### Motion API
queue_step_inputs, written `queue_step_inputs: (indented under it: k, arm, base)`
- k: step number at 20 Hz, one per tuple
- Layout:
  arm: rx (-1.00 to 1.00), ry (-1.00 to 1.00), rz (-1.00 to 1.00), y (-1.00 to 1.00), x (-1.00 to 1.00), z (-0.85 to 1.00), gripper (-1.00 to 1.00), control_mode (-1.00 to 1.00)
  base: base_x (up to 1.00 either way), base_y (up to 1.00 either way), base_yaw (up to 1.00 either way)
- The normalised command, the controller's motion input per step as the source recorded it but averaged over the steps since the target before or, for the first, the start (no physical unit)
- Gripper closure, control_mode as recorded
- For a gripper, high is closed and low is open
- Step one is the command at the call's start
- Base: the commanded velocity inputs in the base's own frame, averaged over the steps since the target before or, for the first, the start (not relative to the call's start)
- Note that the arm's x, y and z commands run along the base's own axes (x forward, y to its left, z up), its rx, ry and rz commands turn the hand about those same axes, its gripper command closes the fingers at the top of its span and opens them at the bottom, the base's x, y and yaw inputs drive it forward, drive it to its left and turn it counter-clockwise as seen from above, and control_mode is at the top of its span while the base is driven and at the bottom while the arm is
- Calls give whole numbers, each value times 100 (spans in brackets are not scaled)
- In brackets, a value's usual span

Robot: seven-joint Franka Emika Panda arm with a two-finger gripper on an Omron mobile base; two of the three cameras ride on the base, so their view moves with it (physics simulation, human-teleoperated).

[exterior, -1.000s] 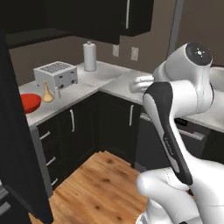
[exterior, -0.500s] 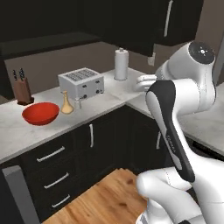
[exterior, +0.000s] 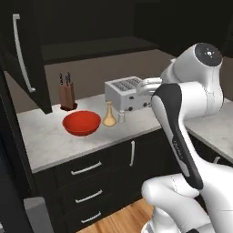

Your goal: Retrieve the bottle and the shaker from the cabinet and place them next to the mixing bowl on the counter. Then add garlic from the fridge to the mixing bowl.

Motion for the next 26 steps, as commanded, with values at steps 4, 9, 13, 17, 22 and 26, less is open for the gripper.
queue_step_inputs:
  k: [4, 9, 13, 17, 22, 26]
  arm:
    - [0, 0, 0, 0, 0, 0, 100, 100]
    - [0, 0, 0, 0, 0, 0, 100, 100]
    - [0, 0, 0, 0, 0, 0, 100, 100]
    - [0, 0, 0, 0, 0, 0, 100, 100]
    - [0, 0, 0, 0, 0, 0, 100, 100]
    - [0, 0, 0, 0, 0, 0, 100, 100]
  base:
    - [91, 8, 38]
    - [78, 0, 37]
    - [28, 0, 37]
    - [13, -19, 28]
    - [56, -47, 6]
    - [31, -19, -2]
